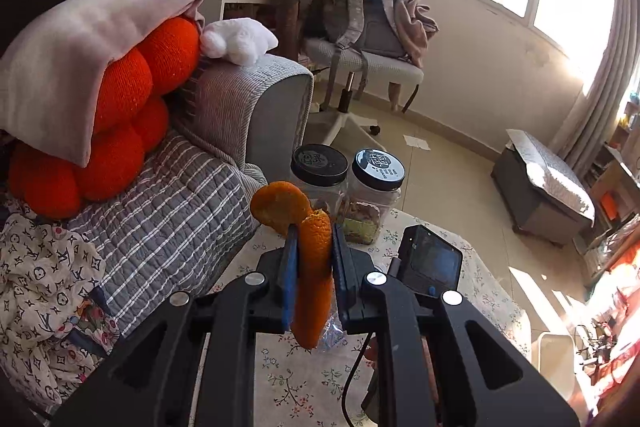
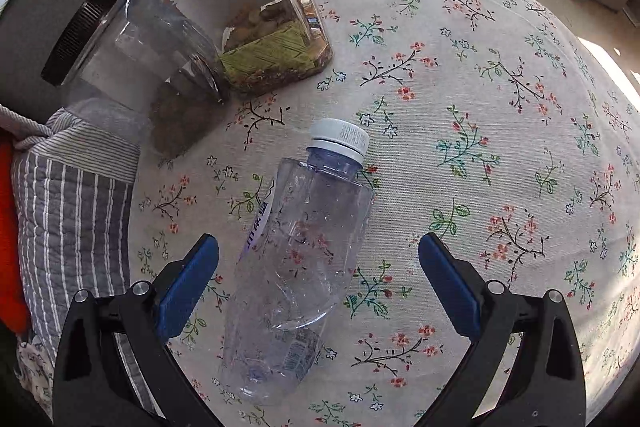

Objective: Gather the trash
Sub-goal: 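Grasp the clear plastic bottle with the right tool while the left tool holds the peel, then carry bottle and peel to the bin and open the right tool to drop the bottle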

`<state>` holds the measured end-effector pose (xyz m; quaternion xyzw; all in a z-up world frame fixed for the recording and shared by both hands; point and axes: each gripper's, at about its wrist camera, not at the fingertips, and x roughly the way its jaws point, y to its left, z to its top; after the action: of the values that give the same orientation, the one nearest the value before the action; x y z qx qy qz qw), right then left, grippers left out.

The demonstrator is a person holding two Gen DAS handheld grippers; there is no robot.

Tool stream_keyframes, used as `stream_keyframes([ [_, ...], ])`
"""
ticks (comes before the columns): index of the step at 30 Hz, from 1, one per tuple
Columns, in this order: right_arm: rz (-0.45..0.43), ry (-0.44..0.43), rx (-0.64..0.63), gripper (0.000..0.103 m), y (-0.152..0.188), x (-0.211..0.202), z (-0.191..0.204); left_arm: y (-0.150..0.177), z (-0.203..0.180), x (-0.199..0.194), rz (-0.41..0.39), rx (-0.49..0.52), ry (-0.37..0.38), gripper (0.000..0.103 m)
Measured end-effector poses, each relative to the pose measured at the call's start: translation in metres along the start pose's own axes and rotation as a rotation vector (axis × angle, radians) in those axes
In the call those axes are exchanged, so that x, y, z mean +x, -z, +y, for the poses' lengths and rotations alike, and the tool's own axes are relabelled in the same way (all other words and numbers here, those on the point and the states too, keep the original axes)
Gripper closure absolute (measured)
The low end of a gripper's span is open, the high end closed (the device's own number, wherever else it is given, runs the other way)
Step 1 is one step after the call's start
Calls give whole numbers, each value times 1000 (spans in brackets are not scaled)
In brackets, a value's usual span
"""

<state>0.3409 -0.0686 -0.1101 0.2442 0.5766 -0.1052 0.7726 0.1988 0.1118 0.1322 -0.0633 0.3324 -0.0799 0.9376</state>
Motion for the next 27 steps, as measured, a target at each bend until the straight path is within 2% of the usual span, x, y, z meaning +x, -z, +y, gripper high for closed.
stream_keyframes([
  [3, 21, -10, 17, 9, 4, 12, -1, 1, 7, 4, 11, -9, -9, 87],
  [6, 28, -12, 1, 37, 9, 17, 0, 4, 12, 8, 26, -15, -20, 87],
  [10, -3, -62, -5, 38, 14, 5, -4, 6, 16, 14, 37, -19, -32, 87],
  [17, -95, -129, -56, 39, 31, -47, -25, 11, 18, 23, 63, -29, -50, 87],
  [22, -191, -191, -93, 39, 40, -94, -52, 16, 7, 24, 60, -12, -54, 87],
  [27, -316, -196, -162, 39, 56, -147, -81, 22, -17, 20, 51, 39, -34, 87],
])
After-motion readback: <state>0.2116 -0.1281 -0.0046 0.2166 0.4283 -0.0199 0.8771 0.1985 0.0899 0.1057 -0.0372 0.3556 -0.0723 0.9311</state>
